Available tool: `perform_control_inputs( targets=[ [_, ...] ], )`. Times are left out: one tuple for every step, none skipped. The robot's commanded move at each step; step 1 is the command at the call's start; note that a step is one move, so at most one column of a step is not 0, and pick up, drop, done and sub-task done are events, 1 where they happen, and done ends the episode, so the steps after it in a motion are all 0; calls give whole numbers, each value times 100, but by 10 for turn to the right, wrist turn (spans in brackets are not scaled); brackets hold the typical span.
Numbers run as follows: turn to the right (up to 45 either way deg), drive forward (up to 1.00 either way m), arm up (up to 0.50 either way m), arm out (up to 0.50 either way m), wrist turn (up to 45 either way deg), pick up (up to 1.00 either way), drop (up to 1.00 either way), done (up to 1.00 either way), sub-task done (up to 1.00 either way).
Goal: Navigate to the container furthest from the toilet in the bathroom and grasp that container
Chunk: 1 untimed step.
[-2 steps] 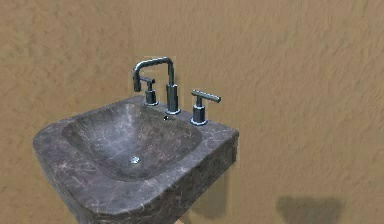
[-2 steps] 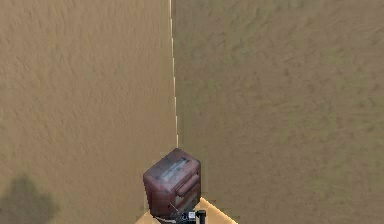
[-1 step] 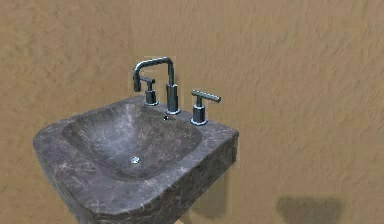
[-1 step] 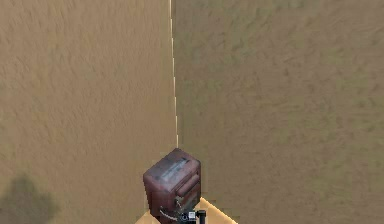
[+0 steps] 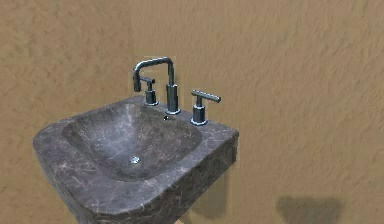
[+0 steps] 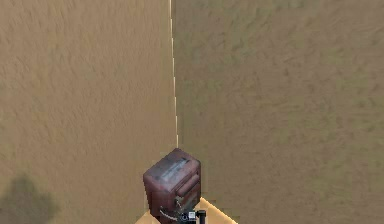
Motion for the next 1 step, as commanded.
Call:
perform_control_inputs(
  targets=[
    [0,0,10,0,0,0,0,0,0]
  ],
)
